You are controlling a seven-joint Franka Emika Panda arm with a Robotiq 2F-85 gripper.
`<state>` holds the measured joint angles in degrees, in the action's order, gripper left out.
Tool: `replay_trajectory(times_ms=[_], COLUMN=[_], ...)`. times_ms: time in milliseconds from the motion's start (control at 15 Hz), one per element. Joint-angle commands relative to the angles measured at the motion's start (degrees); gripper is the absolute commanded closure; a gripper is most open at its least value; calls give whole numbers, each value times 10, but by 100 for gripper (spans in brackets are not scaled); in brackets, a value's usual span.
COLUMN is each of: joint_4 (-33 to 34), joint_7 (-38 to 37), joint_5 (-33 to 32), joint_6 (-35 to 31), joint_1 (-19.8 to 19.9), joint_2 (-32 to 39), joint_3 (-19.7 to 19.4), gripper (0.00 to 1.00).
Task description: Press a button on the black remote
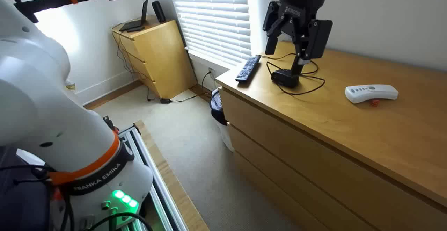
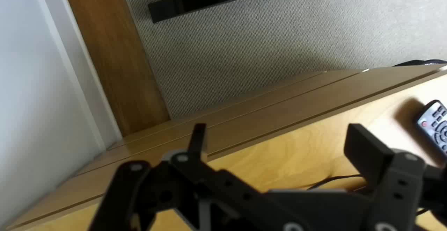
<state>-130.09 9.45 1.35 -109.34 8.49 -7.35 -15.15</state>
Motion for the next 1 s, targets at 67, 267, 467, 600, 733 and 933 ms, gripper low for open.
replay_trajectory(times_ms=[67, 267, 467, 600, 733, 933], joint_4=[1, 1, 1, 1, 1, -35], joint_7=[1, 1, 1, 1, 1, 47], joint_5=[1, 1, 1, 1, 1, -4], joint_6=[1, 1, 1, 1, 1, -19], joint_1=[10, 10, 10, 10, 10, -20], joint_2=[1, 1, 1, 1, 1, -33], joint_3=[10, 10, 10, 10, 10, 46], gripper=[0, 0, 0, 0, 0, 0])
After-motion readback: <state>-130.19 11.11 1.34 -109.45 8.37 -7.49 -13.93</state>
